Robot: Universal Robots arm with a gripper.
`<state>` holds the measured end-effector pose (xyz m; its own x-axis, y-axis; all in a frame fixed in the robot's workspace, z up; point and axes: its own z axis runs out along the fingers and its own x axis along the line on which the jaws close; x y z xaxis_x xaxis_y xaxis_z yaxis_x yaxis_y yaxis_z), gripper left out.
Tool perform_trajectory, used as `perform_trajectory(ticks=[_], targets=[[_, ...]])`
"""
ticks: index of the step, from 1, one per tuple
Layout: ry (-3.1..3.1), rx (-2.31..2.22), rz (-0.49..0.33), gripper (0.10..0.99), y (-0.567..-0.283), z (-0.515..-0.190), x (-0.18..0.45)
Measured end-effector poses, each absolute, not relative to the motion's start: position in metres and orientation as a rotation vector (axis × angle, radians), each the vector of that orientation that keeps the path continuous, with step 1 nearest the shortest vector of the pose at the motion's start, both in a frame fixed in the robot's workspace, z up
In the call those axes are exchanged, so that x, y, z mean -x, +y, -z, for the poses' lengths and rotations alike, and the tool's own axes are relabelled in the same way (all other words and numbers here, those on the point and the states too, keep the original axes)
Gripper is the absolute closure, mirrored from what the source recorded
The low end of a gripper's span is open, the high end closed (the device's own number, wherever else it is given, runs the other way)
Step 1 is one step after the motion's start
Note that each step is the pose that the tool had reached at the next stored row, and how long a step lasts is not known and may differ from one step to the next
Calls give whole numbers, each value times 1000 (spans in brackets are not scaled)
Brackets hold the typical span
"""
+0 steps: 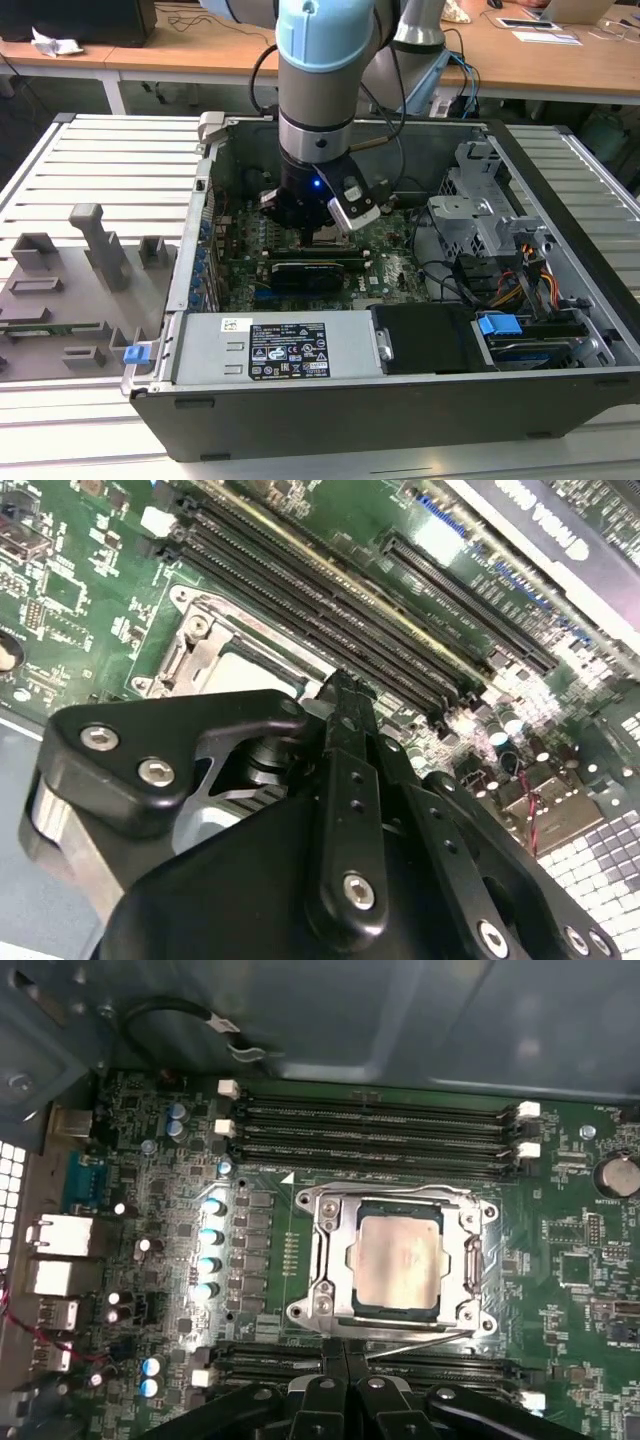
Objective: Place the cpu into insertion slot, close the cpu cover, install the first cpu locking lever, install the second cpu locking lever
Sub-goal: 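Install the second cpu locking lever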
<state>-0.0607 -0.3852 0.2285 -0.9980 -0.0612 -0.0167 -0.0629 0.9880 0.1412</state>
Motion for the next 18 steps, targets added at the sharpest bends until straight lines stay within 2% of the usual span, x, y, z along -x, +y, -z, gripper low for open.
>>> perform_trajectory(ticks=[18], targets=[[3112,97,-300,980,-387,-209,74]])
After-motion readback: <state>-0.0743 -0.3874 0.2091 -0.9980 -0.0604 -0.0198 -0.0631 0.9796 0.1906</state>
